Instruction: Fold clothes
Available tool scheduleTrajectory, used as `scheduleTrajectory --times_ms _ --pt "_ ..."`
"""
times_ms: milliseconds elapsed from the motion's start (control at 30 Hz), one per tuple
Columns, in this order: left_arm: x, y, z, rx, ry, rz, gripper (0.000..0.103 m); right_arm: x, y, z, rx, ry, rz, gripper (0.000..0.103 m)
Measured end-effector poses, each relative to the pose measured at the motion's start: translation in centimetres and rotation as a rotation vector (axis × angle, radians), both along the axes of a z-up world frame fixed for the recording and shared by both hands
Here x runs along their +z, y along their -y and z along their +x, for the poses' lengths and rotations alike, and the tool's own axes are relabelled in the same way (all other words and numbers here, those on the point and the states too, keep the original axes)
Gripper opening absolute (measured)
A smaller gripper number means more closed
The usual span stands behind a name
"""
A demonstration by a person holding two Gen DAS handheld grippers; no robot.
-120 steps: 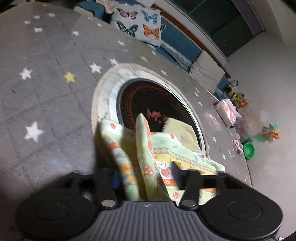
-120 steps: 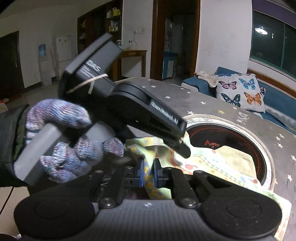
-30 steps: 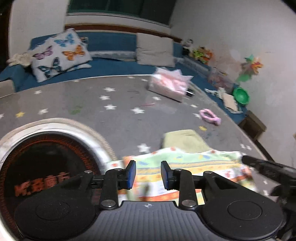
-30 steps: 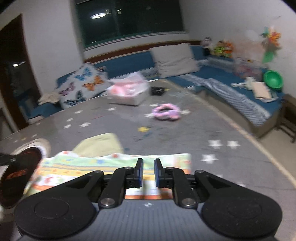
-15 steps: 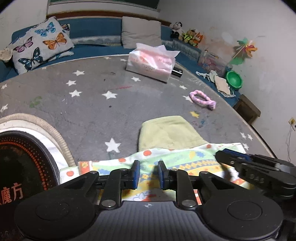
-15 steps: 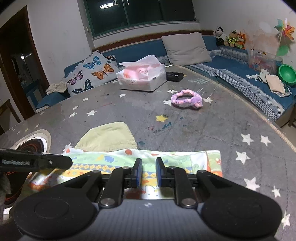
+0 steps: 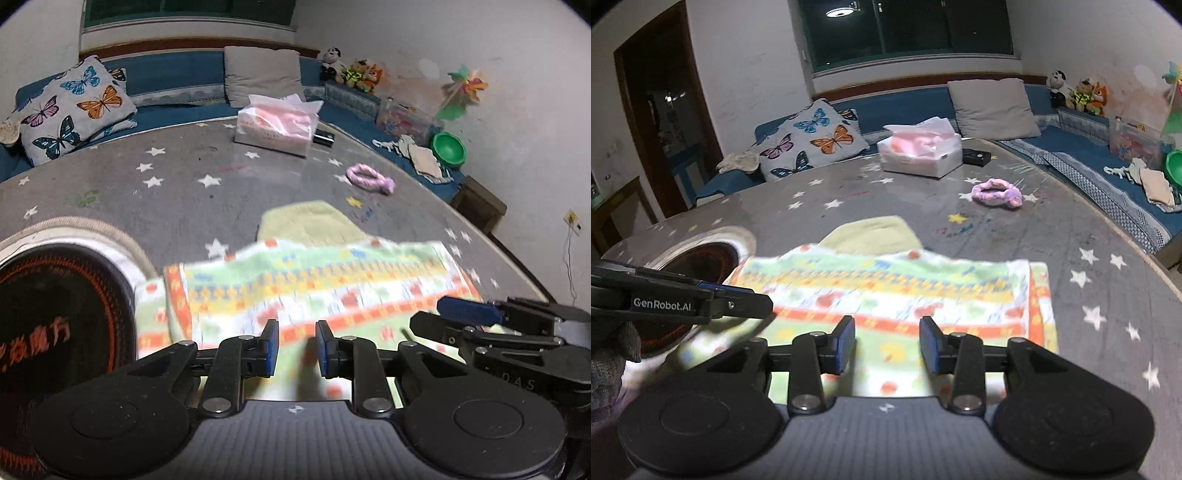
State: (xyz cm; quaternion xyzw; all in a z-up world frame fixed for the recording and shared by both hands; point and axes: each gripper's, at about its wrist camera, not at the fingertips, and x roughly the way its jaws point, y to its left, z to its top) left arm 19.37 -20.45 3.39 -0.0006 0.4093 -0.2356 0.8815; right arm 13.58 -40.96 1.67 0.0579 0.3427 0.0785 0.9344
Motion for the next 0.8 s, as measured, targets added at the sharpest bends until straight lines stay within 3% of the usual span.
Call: scheduleTrajectory --times_ms 300,567,800 --pt "-1.0 -1.4 -3.7 0.010 0.019 0.027 0.031 -1.1 -2.5 -3.6 -0.016 0.015 -0.121 0.048" --pt "-1.2 -2.6 -5.3 0.023 0.024 0.021 0.039 -1.1 -3.2 -4.1 -0.041 0.014 -0.126 0.051" --pt "-0.3 -3.6 -7.6 0.054 0.057 0.041 0.074 -0.3 -3.6 -5.5 -0.071 0.036 -0.097 0.077"
